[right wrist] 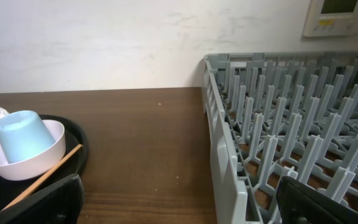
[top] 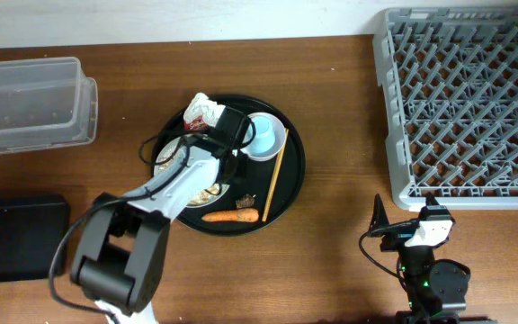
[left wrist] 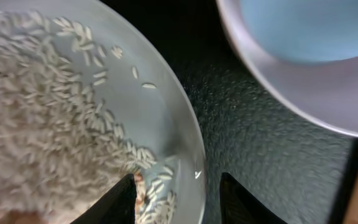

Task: Sort waste into correct bins and load items into the dishwasher rack
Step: 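Lift the plate and carry it left over the black bin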

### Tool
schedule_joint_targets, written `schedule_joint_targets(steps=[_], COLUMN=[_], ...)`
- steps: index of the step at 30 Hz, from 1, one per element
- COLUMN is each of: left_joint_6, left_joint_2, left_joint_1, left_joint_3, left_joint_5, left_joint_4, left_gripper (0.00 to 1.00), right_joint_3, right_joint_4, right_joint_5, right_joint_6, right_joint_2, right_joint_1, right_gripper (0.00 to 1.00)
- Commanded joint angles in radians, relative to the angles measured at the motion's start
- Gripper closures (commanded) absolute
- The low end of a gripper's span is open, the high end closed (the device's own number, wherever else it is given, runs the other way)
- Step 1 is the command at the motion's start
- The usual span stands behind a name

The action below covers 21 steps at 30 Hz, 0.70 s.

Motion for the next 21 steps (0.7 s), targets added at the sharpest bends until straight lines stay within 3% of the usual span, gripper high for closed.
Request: schedule_joint_targets(steps=[1, 3, 13, 16, 18, 21], left_joint_6=[0.013, 0.013, 0.033, 0.033, 0.034, 0.036], left_joint_2=[0.056, 0.081, 0.105, 0.105, 0.105, 0.103], left_joint_1=[0.000, 0.000, 0.000, 0.000, 0.000, 0.000], left_joint_3=[-0.009, -0.009, -0.008, -0.008, -0.007, 0.018], left_joint_5=[-0.011, 0.004, -0.027, -0.038, -0.050, -0.050], left_joint_4=[0.037, 0.047, 0.087, 0.075, 0.066, 0.028], left_gripper=[0.57, 0.62, 0.68, 0.81, 0.96, 1.00], right_joint_3=[-0.006, -0.006, -0.006, -0.006, -0.006, -0.006], right_joint_4=[-0.004, -0.004, -0.004, -0.004, -0.004, -0.004], right_joint_5=[0.009, 0.009, 0.009, 0.009, 0.009, 0.009], right_joint_6=[-0.007, -0.007, -0.007, -0.007, -0.007, -0.007], right_joint_2=[-0.008, -0.008, -0.008, -0.008, -0.008, -0.008], right_joint_1=[-0.007, -0.007, -0.007, -0.007, -0.007, -0.007], right_gripper=[0.02, 0.02, 0.02, 0.01, 0.02, 0.02])
